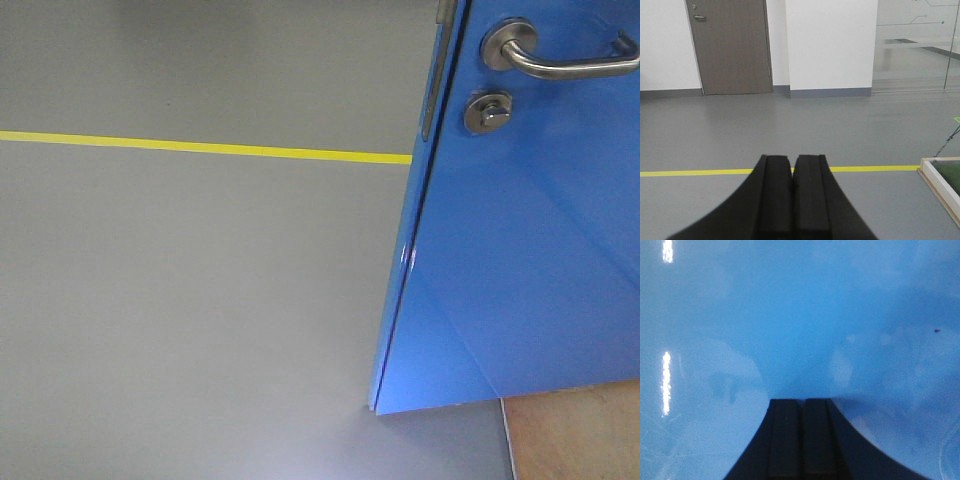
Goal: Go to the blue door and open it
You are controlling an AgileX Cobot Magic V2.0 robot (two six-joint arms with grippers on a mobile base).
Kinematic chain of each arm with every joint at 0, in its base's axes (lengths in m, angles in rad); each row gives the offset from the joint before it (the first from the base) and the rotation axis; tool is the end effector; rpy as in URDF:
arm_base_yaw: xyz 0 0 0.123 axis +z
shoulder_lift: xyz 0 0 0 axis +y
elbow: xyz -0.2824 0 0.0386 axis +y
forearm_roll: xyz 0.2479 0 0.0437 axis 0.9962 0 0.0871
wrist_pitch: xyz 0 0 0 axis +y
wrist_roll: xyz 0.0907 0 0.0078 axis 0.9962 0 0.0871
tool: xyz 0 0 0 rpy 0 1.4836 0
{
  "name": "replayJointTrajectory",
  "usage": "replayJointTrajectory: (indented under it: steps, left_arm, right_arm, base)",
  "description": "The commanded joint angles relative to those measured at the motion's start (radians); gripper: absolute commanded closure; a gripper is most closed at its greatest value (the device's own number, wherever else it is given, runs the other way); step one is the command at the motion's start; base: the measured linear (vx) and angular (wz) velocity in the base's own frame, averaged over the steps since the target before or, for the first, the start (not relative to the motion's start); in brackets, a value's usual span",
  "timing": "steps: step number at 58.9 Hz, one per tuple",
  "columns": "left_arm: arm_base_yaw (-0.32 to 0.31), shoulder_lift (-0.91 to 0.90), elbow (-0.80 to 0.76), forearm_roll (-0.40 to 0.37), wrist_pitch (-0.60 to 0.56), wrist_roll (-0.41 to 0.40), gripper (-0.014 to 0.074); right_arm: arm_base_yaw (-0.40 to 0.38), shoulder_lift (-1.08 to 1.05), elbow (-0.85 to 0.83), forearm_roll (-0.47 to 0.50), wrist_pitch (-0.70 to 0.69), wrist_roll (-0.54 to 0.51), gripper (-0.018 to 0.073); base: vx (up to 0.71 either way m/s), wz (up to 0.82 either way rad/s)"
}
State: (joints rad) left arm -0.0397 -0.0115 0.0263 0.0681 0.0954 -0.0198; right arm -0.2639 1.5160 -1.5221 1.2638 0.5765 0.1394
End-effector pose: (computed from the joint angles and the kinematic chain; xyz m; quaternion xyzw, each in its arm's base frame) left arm 0.0567 -0.0017 0.1962 0.0291 0.7145 0.0052 0.6990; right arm 0.3483 -0.0450 0.4444 0.3903 0.6250 0.5047 0.4498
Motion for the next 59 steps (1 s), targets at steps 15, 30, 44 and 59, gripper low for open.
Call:
replayJointTrajectory:
  steps: [15,30,44,59]
  left_arm:
    - [0.001,-0.014,-0.027,-0.002,-0.084,-0.007,0.0524]
    - [0.001,-0.014,-0.027,-0.002,-0.084,-0.007,0.0524]
    - [0.001,-0.014,-0.027,-0.002,-0.084,-0.007,0.0524]
    - [0.001,-0.014,-0.027,-0.002,-0.084,-0.007,0.0524]
  right_arm:
    - [0.003,-0.025,-0.03,0.037,-0.048,-0.005,0.0561]
    - [0.003,-0.025,-0.03,0.037,-0.048,-0.005,0.0561]
    - [0.003,-0.025,-0.03,0.037,-0.048,-0.005,0.0561]
    - [0.003,-0.025,-0.03,0.037,-0.048,-0.005,0.0561]
  base:
    - [0.17,0.05]
    - [0.18,0.05]
    - [0.18,0.02]
    - [0.19,-0.03]
